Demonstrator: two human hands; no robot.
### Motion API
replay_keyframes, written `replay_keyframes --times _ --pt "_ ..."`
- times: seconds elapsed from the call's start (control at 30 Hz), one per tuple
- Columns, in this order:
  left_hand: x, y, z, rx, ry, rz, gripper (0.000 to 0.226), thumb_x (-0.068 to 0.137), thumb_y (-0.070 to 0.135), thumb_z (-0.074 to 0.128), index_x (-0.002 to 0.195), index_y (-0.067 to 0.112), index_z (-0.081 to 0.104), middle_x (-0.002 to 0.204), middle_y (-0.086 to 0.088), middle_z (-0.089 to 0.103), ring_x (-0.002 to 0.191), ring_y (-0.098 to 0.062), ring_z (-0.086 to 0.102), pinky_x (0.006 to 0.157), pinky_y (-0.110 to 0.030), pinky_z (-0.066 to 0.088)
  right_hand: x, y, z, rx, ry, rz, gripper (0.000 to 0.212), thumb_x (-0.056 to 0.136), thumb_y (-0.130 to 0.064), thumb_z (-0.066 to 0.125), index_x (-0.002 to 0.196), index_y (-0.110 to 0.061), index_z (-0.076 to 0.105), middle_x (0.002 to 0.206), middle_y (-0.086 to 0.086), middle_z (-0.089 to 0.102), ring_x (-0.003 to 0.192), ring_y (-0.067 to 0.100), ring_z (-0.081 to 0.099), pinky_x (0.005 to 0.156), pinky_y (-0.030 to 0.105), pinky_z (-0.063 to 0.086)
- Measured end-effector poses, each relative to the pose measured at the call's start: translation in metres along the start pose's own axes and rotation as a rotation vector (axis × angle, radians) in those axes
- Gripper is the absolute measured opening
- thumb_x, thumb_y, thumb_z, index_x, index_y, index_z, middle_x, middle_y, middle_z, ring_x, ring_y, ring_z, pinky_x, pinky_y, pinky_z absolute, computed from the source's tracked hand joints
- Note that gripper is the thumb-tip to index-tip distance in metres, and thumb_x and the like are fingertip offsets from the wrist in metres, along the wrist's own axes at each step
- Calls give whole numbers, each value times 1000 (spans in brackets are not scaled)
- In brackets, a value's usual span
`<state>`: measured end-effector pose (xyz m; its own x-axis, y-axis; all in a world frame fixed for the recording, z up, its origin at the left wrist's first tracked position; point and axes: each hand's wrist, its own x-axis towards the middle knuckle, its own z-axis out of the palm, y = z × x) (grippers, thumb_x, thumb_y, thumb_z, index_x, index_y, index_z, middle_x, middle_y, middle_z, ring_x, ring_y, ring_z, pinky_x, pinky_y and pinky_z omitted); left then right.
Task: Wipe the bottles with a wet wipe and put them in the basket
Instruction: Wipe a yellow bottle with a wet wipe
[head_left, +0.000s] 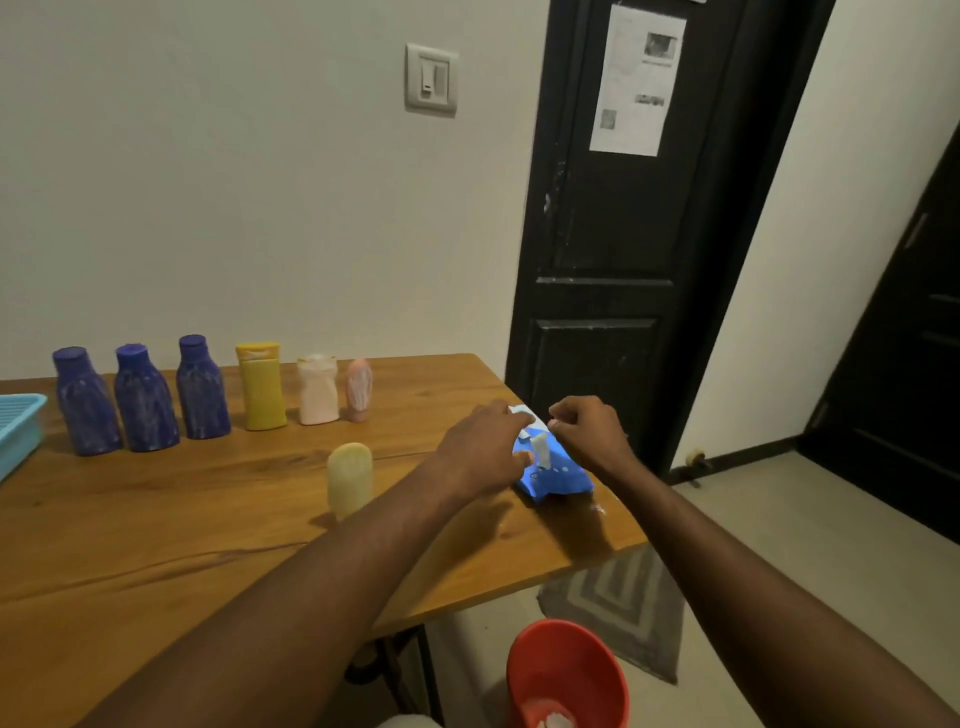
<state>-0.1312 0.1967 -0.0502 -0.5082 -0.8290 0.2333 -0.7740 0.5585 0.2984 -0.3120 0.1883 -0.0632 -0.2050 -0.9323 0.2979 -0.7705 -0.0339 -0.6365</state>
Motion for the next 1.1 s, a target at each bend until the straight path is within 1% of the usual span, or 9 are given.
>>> replay_keyframes --times 0.1,0.23,0.43,0.53,0.6,0.77,0.87,1.0,1.1 --pt "6 2 23 6 -86 -26 57 102 37 57 154 19 43 153 -9 45 134 -26 48 105 -37 44 5 15 10 16 -52 78 21 93 -26 70 104 -8 74 94 6 72 90 19 68 67 25 50" --pt "6 4 46 -51 -111 -114 43 103 34 55 140 12 53 135 -9 58 106 -18 57 89 -30 48 6 25 25 55 -113 168 29 90 -38 73 93 -10 76 84 3 70 77 13 65 61 25 49" --pt "3 -1 63 -80 -113 -163 34 105 40 52 125 14 57 119 -8 61 97 -17 56 84 -31 47 6 33 43 101 -101 260 21 92 -28 69 83 -9 72 84 4 71 80 17 70 67 33 58" --pt "2 -5 64 -93 -104 -172 32 104 40 53 120 13 58 107 -5 58 87 -15 51 73 -27 42 6 31 40 170 -54 262 20 94 -24 66 81 -9 69 82 4 70 79 17 71 60 31 56" --pt "1 -5 65 -106 -94 -174 31 104 39 53 116 12 60 97 -1 51 81 -12 49 65 -25 38 7 28 36 214 -7 256 22 95 -20 63 76 -9 66 78 6 68 80 20 70 64 39 58" --pt "2 -3 66 -145 -84 -171 30 105 37 53 114 10 61 90 1 46 69 -10 43 56 -21 29 10 13 29 509 104 337 17 93 -17 58 80 -9 66 90 10 69 90 28 70 74 45 64" --pt "2 -3 65 -149 -70 -157 32 105 37 52 116 8 61 92 0 47 69 -10 43 56 -20 29 11 4 23 700 185 415 13 93 -21 58 86 -15 66 95 11 69 94 30 69 81 51 63" --pt "1 -4 65 -165 -68 -164 32 104 38 53 113 9 62 105 -9 63 75 -11 46 56 -23 31 9 -5 17 853 214 510 10 93 -26 58 90 -18 63 94 9 68 92 26 68 86 49 62" --pt "1 -4 63 -199 -63 -161 32 104 36 54 118 9 62 112 -12 64 78 -11 47 55 -19 30 5 -11 11 983 187 556 12 94 -29 56 96 -17 59 99 15 70 93 28 69 77 42 62"
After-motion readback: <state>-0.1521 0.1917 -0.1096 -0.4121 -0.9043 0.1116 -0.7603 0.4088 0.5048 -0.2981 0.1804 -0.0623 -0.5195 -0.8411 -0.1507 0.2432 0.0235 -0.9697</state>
